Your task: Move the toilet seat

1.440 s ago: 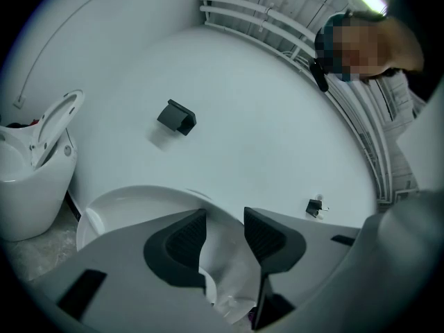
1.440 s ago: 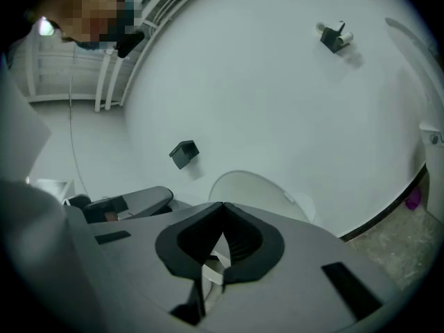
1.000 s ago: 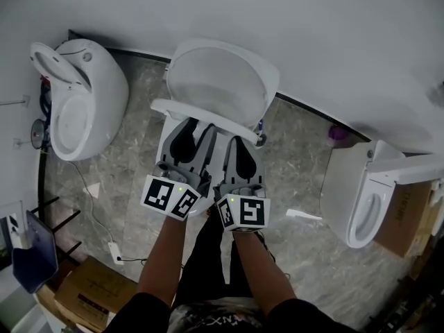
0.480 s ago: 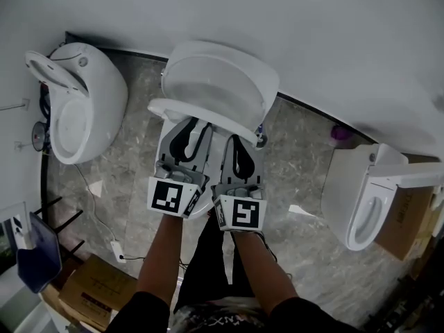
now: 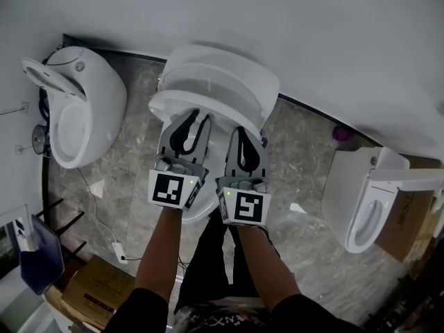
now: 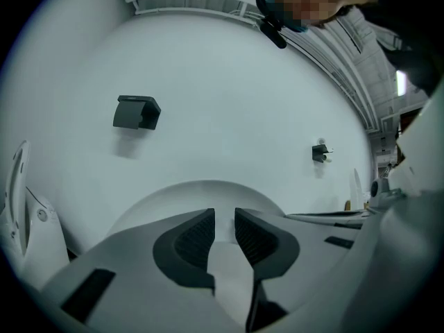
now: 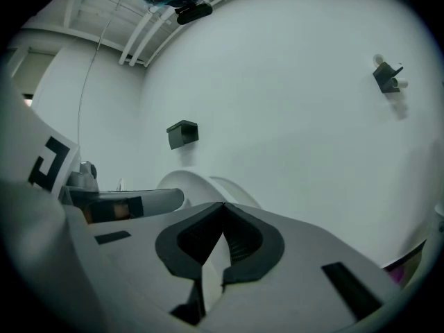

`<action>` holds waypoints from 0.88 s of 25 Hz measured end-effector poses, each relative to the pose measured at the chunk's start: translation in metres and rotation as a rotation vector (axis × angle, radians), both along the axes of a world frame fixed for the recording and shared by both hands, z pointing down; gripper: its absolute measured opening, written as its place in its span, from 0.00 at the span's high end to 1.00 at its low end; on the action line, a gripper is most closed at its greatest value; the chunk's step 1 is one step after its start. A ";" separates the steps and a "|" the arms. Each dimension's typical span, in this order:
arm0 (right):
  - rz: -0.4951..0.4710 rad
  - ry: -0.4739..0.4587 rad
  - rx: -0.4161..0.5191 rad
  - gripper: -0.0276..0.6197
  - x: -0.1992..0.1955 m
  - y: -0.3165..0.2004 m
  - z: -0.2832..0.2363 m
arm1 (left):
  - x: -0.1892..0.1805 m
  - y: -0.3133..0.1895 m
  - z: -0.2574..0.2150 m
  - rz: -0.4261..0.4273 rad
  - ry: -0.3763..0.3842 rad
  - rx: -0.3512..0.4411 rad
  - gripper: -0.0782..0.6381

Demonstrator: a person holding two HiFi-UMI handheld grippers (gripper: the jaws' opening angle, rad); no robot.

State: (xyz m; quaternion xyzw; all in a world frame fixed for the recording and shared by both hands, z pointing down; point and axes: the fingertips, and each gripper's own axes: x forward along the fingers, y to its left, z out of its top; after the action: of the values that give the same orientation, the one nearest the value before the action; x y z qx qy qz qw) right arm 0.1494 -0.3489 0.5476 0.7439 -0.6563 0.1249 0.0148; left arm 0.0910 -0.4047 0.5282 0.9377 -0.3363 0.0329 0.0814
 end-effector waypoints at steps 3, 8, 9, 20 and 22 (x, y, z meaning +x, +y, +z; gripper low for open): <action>0.009 0.013 0.009 0.96 0.009 -0.011 -0.001 | 0.004 -0.010 0.005 0.002 -0.014 0.001 0.75; 0.027 0.032 -0.005 0.96 0.022 -0.025 0.004 | 0.012 -0.023 0.018 0.030 -0.068 0.025 0.76; 0.036 0.034 -0.010 0.96 0.026 -0.028 0.005 | 0.014 -0.025 0.020 0.033 -0.078 0.025 0.77; 0.059 0.042 -0.046 0.96 0.040 -0.040 0.017 | 0.020 -0.042 0.030 0.014 -0.094 0.020 0.83; 0.057 0.043 -0.045 0.96 0.039 -0.041 0.017 | 0.020 -0.042 0.030 0.011 -0.096 0.018 0.83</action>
State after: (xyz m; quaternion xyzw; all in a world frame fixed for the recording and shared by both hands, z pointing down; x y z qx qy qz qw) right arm 0.1887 -0.3899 0.5646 0.7645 -0.6312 0.1240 0.0424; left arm 0.1108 -0.4463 0.5586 0.9376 -0.3348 0.0755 0.0566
